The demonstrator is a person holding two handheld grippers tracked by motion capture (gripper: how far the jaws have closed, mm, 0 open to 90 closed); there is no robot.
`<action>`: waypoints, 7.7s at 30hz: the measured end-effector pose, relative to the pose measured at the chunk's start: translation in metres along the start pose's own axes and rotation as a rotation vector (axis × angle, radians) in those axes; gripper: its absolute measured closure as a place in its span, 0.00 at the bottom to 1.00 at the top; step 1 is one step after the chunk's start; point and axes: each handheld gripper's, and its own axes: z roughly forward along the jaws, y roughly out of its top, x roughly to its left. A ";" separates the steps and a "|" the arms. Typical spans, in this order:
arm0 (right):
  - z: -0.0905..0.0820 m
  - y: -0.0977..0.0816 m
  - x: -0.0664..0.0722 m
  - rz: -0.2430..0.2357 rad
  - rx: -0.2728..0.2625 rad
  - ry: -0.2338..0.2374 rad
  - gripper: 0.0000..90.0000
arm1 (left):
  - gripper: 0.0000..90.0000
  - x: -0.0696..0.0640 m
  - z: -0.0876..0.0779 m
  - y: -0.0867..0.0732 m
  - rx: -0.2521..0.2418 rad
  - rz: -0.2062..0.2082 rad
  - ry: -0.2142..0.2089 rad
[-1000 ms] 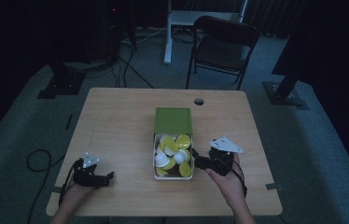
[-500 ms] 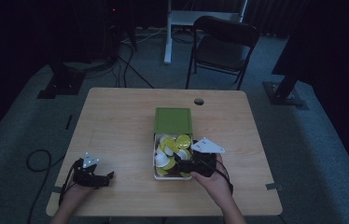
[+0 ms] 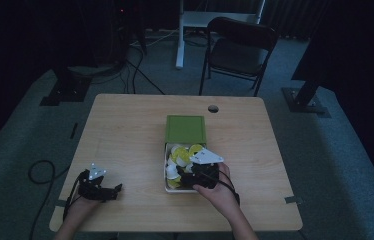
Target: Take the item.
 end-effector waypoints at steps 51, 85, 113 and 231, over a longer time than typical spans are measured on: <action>0.023 0.010 0.009 0.005 -0.008 -0.090 0.99 | 0.01 0.000 0.000 0.000 0.000 -0.001 0.000; -0.018 0.023 -0.011 0.034 -0.089 -0.033 1.00 | 0.01 0.000 0.000 0.000 0.001 0.000 -0.001; -0.063 0.028 -0.039 0.053 -0.149 -0.086 1.00 | 0.01 0.000 0.000 0.000 0.001 0.000 -0.001; -0.060 -0.110 -0.142 0.330 0.008 -0.260 0.39 | 0.01 0.000 0.000 0.000 -0.001 0.000 0.000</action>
